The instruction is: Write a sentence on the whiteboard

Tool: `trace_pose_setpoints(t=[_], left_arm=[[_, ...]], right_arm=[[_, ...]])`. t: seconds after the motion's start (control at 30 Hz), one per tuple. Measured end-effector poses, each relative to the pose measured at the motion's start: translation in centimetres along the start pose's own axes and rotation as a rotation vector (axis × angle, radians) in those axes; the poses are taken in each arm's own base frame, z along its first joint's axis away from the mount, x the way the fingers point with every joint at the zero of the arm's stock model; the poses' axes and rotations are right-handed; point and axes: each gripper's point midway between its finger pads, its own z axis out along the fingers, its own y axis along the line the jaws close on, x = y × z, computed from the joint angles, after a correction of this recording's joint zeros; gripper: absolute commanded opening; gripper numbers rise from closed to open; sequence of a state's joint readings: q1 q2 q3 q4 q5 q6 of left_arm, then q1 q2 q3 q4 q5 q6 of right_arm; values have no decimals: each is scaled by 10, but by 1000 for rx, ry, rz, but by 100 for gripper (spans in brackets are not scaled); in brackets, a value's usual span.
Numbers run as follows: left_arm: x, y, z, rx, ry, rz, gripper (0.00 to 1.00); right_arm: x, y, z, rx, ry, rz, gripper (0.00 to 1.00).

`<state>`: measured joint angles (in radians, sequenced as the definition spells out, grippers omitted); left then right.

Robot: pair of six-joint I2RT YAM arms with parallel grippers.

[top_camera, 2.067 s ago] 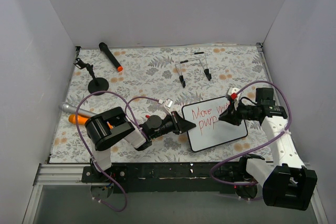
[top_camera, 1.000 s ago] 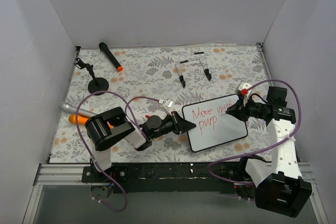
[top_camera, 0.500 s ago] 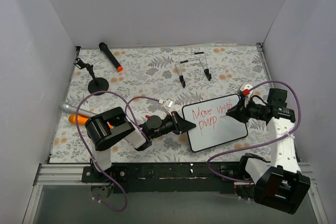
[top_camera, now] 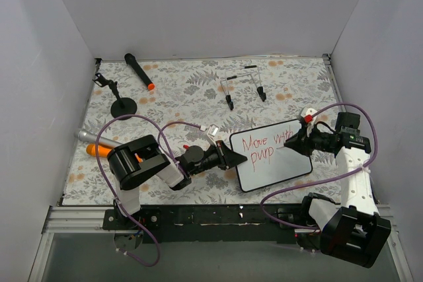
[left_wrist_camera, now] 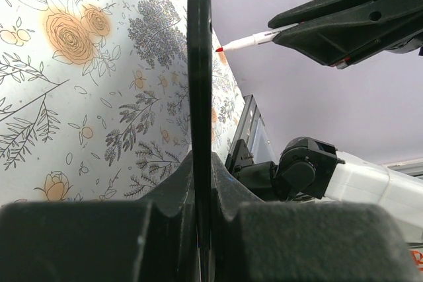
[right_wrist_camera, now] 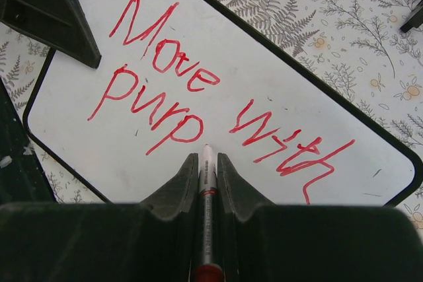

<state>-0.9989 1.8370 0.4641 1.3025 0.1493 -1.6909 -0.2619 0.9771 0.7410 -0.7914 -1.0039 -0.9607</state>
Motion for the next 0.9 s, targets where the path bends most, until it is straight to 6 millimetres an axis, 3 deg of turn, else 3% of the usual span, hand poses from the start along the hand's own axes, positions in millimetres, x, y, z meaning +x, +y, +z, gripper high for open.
trace_pose_setpoints(t=[0.9], left_arm=[[1, -1, 0, 2, 2, 1, 0]], right_arm=[[6, 8, 3, -75, -4, -76, 1]])
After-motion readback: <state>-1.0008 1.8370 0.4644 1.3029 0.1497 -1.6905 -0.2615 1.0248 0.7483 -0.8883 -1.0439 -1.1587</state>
